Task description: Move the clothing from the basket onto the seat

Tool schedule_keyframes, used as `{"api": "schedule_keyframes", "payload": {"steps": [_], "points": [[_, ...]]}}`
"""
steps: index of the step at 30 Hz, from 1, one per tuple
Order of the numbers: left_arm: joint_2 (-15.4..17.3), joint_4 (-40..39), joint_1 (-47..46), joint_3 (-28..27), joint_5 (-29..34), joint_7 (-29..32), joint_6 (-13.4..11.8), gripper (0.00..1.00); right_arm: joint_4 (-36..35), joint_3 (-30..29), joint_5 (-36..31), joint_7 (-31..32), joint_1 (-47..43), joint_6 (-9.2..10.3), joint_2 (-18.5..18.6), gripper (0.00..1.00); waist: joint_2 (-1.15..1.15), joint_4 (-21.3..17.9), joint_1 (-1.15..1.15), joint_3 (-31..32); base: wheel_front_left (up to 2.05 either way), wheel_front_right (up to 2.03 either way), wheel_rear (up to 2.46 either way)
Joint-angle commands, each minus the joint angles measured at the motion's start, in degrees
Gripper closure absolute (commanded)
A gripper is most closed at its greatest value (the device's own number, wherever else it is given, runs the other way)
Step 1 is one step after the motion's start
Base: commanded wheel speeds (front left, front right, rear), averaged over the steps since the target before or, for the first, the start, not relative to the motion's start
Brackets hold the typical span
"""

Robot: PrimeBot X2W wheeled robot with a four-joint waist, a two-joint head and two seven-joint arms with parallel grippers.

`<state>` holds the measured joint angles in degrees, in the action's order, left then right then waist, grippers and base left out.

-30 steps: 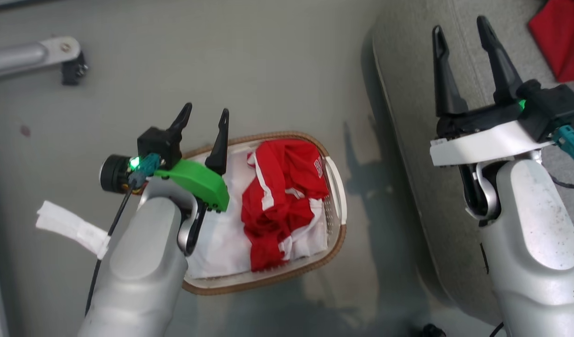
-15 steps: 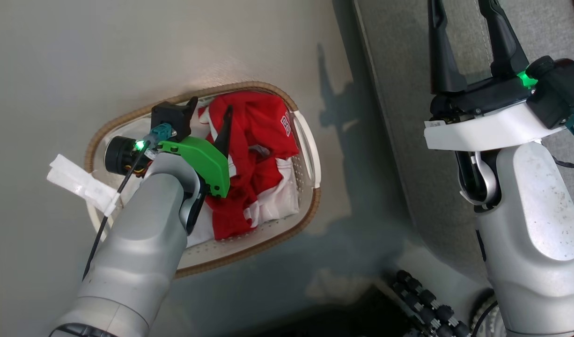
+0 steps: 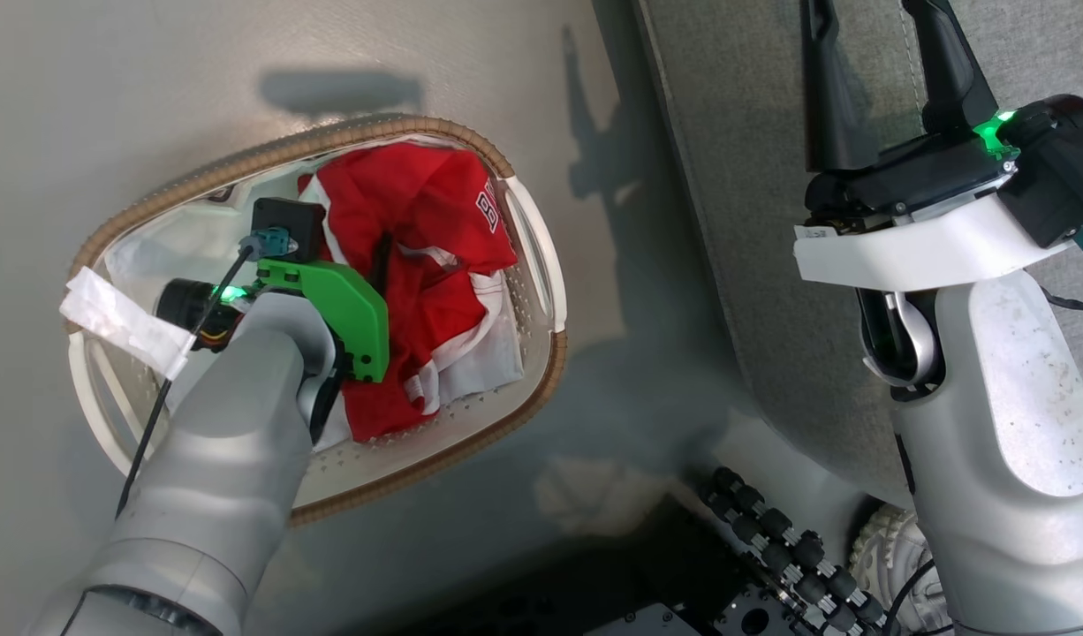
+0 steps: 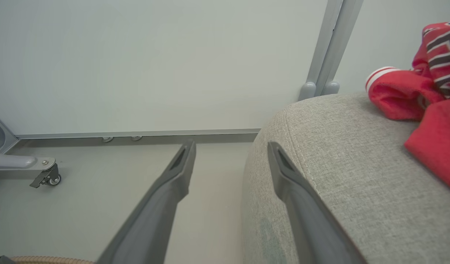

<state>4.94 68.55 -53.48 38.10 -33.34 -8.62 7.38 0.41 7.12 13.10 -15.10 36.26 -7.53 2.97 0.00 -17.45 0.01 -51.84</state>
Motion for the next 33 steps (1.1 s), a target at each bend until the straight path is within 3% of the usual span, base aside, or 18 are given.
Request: {"api": "schedule_keyframes", "payload": {"steps": [1, 9, 10, 11, 20, 33], "points": [[0.72, 1.1, -1.2, 0.45, 0.58, 0.6, 0.11, 0.0, -0.37, 0.1, 0.44, -0.09, 0.47, 0.08, -0.02, 0.0, 0.0, -0.33, -0.01, -0.52, 0.0, 0.0, 0.0], [0.56, 4.14, -1.21, 2.47, 0.87, 5.26, 0.13, 0.0, -0.45, 0.24, 1.02, -0.09, 1.18, 0.08, -0.01, 0.0, 0.0, -0.41, -0.01, -0.75, 0.0, 0.0, 0.0], [0.58, 4.31, -0.93, 2.68, 0.91, 5.57, 0.14, 0.55, -0.3, 0.28, 1.05, -0.09, 1.22, 0.08, -0.01, 0.0, 0.0, -0.39, -0.01, -0.55, 0.0, 0.0, 0.0], [0.59, 4.41, -0.62, 2.81, 0.75, 5.54, 0.14, 1.0, -0.07, 0.28, 1.12, -0.09, 1.36, 0.08, -0.01, 0.0, 0.0, -0.36, -0.01, -0.2, 0.0, 0.0, 0.0], [-0.44, 3.16, 4.15, 4.55, -1.36, 1.85, 0.16, 1.0, 3.37, 0.49, 0.07, -0.09, -0.36, 0.08, 0.03, 0.0, 0.0, 0.89, -0.01, 7.55, 0.0, 0.0, 0.0], [-1.68, -1.63, 13.09, 7.87, -6.45, -4.43, 0.17, 1.0, 9.53, 0.0, -2.87, -0.09, -6.79, 0.08, 0.09, 0.0, 0.0, 6.67, -0.01, 23.09, 0.0, 0.0, 0.0]]}}
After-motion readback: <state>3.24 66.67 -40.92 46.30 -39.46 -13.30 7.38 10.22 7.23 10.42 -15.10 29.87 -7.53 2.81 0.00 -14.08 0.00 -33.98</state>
